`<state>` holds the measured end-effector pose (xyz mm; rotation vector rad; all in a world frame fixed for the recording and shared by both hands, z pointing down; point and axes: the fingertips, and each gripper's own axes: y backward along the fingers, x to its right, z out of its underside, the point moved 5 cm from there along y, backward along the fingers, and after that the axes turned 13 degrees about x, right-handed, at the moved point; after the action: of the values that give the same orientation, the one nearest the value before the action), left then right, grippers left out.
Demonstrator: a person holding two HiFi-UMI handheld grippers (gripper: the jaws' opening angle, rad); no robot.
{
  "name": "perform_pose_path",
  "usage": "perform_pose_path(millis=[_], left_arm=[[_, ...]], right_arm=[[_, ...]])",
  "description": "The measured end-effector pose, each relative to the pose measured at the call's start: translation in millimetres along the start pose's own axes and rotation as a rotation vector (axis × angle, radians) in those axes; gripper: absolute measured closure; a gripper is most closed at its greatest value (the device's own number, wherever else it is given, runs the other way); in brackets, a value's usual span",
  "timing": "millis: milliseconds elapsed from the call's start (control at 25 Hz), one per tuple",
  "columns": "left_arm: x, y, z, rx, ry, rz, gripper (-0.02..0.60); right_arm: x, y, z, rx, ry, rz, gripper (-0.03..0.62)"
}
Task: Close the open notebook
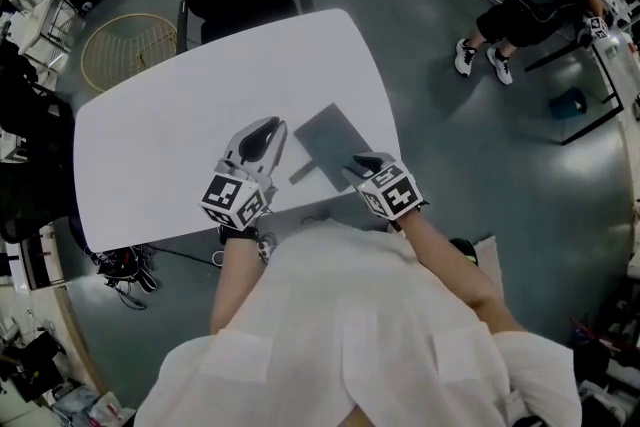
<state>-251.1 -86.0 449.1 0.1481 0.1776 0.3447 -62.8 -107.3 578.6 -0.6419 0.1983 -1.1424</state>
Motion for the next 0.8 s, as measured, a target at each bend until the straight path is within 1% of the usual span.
perform_pose_path(millis=[120,240,400,560,640,760,800], left_arm=[[0.8,-1.8,-4.4,0.003,-0.008,0.002,0.54],[-0.2,-3.9,-10.5,0.007,-0.019,0.005,0.54],[-3.7,-3.4,-21.9,0.022,-0.036,-0.005,0.54],[-6.0,-3.5,-33.7,0.035,-0.054,-0.018,0.54],[-6.4,-4.3,-38.4,0.044,-0.063,-0.022,0.54],[-5.7,-6.8,-47.4,0.059,-0.079,-0.023,0.54],[-5.1,-7.5,-50.9,0.067,-0.084,-0.024,0.54]], right_arm=[[12.4,11.2,-13.1,0.063,-0.03,0.032,0.464],[29.2,27.6,-31.8,0.147,-0.045,0.074,0.464],[50.7,58.2,-63.9,0.3,-0.049,0.136,0.466],[70.0,97.4,-96.4,0.465,-0.005,0.205,0.469],[78.8,118.4,-110.3,0.557,0.026,0.246,0.485],[86.6,148.6,-126.8,0.692,0.064,0.297,0.551],[87.8,157.8,-130.6,0.729,0.075,0.314,0.563]])
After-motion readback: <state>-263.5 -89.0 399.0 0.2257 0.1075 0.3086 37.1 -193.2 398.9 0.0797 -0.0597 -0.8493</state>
